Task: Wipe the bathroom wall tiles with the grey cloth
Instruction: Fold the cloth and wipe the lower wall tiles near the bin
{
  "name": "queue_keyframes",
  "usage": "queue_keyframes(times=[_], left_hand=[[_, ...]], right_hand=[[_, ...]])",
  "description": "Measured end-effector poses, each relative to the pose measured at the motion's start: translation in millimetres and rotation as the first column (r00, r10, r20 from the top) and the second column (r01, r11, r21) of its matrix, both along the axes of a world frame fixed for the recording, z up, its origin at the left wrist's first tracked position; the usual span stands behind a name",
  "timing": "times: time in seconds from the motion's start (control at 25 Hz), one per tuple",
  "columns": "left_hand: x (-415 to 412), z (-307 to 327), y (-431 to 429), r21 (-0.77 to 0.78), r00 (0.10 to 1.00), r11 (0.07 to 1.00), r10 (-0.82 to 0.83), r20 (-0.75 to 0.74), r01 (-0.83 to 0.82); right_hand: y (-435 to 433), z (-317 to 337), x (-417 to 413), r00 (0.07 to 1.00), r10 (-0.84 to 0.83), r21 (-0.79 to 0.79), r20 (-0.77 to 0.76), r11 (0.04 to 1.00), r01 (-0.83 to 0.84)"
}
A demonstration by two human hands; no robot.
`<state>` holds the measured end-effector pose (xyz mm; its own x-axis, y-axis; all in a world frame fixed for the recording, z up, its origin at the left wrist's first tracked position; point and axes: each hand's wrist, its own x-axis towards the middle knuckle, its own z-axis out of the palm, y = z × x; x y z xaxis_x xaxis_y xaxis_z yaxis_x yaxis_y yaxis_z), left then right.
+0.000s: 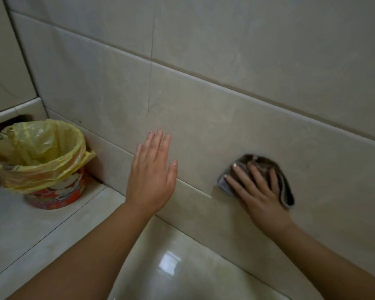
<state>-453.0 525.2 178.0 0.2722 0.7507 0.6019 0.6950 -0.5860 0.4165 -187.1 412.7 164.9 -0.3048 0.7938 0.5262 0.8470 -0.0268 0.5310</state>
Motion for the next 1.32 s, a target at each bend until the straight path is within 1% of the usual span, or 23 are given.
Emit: queue_keyframes(times=[0.08, 0.12, 0.16, 0.24, 0.28, 0.36, 0.44, 0.52, 0.6, 0.68, 0.72, 0.76, 0.8, 0.84, 0.92, 1.0, 1.08, 1.16, 1.24, 1.32], left_hand=[[2.2, -2.9, -7.1, -0.009, 1.000, 1.000, -0.006, -0.008, 0.006], [3.7, -3.5, -10.2, -0.015, 1.000, 1.000, -0.008, -0.011, 0.008], [6.0, -3.3, -12.7, -0.014, 1.000, 1.000, -0.012, -0.014, 0.011], [12.1, -2.4, -15.9, -0.005, 1.000, 1.000, -0.020, -0.013, 0.020], [14.8, -2.9, -17.2, -0.006, 1.000, 1.000, -0.020, -0.010, 0.020], [18.5, -7.0, -19.9, -0.023, 1.000, 1.000, -0.016, -0.013, 0.016], [21.8, -14.3, -22.8, -0.039, 0.999, 0.999, -0.020, -0.032, 0.019], [26.6, -21.9, -29.4, -0.048, 0.998, 0.998, -0.030, -0.049, 0.028], [34.2, -25.2, -37.0, -0.049, 0.998, 0.998, -0.045, -0.052, 0.042], [47.0, -25.6, -44.4, -0.036, 0.998, 0.998, -0.060, -0.037, 0.059], [53.7, -26.2, -48.1, -0.030, 0.997, 0.997, -0.070, -0.031, 0.069], [59.9, -26.7, -51.8, -0.021, 0.996, 0.996, -0.084, -0.031, 0.084], [68.1, -27.4, -57.1, -0.012, 0.994, 0.994, -0.107, -0.037, 0.107], [76.8, -28.4, -62.8, -0.005, 0.990, 0.991, -0.132, -0.050, 0.132], [89.7, -32.7, -72.6, -0.004, 0.982, 0.985, -0.170, -0.078, 0.170], [97.8, -37.9, -80.4, -0.006, 0.975, 0.980, -0.200, -0.093, 0.201], [103.3, -41.7, -87.4, -0.008, 0.970, 0.975, -0.223, -0.097, 0.224], [108.9, -42.4, -94.0, -0.010, 0.965, 0.970, -0.243, -0.100, 0.243], [114.4, -41.0, -100.0, -0.002, 0.960, 0.965, -0.260, -0.104, 0.261], [121.2, -38.7, -103.1, 0.011, 0.956, 0.960, -0.277, -0.099, 0.279]], right_hand=[[18.4, 25.4, -13.3, 0.997, -0.044, 0.159, -0.064, 0.986, 0.053], [32.3, 31.0, -22.6, 0.995, -0.046, 0.197, -0.091, 0.978, 0.064], [46.4, 30.0, -31.9, 0.994, -0.033, 0.197, -0.106, 0.979, 0.053], [62.3, 6.5, -40.7, 0.998, 0.018, 0.101, -0.066, 0.995, -0.011], [59.9, -14.6, -36.9, 0.999, 0.037, 0.027, -0.012, 0.999, -0.037], [31.3, -59.6, -14.7, 0.996, 0.018, -0.089, 0.088, 0.996, -0.011], [-13.2, -83.4, 17.2, 0.996, -0.024, -0.100, 0.081, 0.994, 0.032], [-52.0, -79.0, 46.1, 0.996, -0.042, -0.054, 0.077, 0.997, 0.046], [-65.9, -50.7, 57.9, 0.997, -0.075, 0.044, 0.022, 0.996, 0.074], [-48.6, -21.3, 51.1, 0.993, -0.109, 0.213, -0.034, 0.970, 0.114], [-34.9, -13.0, 42.6, 0.991, -0.117, 0.269, -0.064, 0.954, 0.130], [-20.9, -11.0, 32.2, 0.991, -0.104, 0.283, -0.083, 0.951, 0.123], [-12.4, -17.3, 25.9, 0.993, -0.078, 0.257, -0.090, 0.961, 0.099], [-10.1, -30.7, 24.6, 0.996, -0.046, 0.195, -0.079, 0.979, 0.060], [-25.6, -64.7, 38.1, 1.000, -0.010, 0.054, 0.006, 0.998, 0.009], [-61.3, -84.4, 64.2, 0.998, -0.044, 0.006, 0.048, 0.999, 0.044], [-92.0, -77.1, 85.0, 0.992, -0.120, 0.062, 0.036, 0.991, 0.117], [-104.3, -51.4, 95.6, 0.983, -0.184, 0.191, -0.008, 0.964, 0.182], [-97.7, -22.1, 93.3, 0.973, -0.217, 0.300, -0.076, 0.926, 0.230], [-79.2, -6.3, 79.1, 0.966, -0.216, 0.356, -0.138, 0.900, 0.252]])
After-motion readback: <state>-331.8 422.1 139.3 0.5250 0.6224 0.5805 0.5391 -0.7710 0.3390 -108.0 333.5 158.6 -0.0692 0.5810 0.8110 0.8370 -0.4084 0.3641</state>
